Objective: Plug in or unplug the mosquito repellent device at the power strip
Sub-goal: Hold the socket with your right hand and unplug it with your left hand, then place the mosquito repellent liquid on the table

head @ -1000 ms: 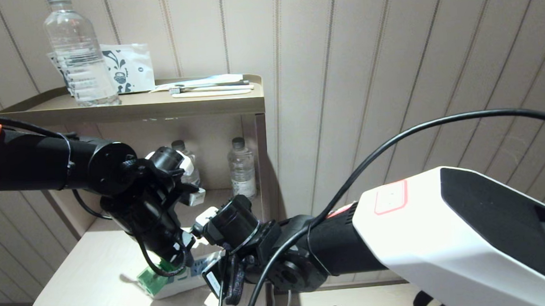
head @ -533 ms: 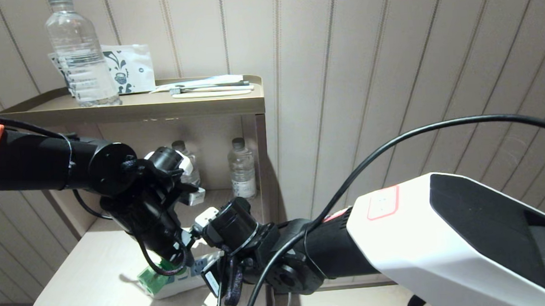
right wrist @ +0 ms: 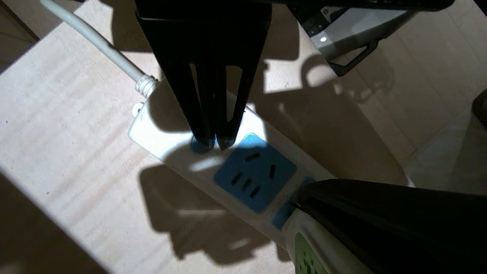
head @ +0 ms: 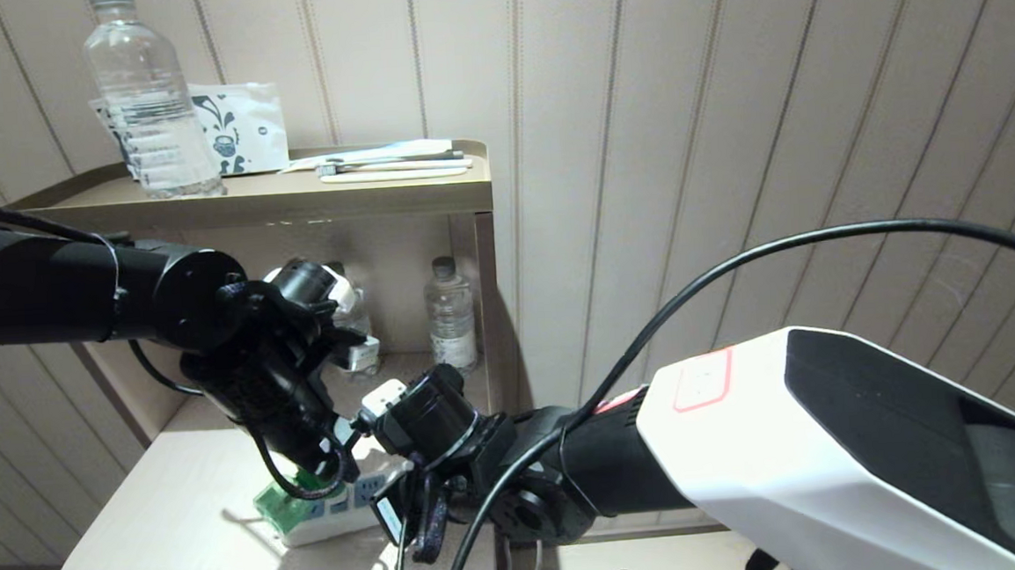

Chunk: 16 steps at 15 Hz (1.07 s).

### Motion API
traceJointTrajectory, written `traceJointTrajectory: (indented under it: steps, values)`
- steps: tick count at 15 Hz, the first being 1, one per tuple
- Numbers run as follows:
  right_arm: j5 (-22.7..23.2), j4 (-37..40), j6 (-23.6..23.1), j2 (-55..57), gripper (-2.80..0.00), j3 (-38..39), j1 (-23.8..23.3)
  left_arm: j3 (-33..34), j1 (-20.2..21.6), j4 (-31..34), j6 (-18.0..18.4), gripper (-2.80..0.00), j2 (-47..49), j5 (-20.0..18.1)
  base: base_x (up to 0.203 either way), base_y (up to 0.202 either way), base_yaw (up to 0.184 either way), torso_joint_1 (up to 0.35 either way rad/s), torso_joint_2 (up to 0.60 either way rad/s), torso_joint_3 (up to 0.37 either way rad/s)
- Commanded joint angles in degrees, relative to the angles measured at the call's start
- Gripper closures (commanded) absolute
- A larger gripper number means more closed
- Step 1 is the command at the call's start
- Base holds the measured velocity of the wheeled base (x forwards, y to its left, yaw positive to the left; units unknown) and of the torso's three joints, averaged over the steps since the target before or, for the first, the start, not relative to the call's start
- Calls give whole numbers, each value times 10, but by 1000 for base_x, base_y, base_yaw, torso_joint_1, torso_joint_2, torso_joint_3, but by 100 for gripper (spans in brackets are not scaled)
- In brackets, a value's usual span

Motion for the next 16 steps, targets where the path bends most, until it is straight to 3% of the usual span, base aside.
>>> traceJointTrajectory:
  steps: [1, 10, 16]
  values:
    - [-1, 1, -1, 10, 0, 1, 1, -9, 0, 3, 0, 0, -9, 0, 0, 0, 0, 0, 0, 0]
    - [-3, 1, -1, -8, 0, 2, 1, -44, 5, 44, -1, 0, -81, 1, 0, 0, 0, 0, 0, 0]
    - [-5, 2, -4, -63, 0, -3, -3, -35, 83, 49, -12, 0, -174, -4, 0, 0, 0, 0, 0, 0]
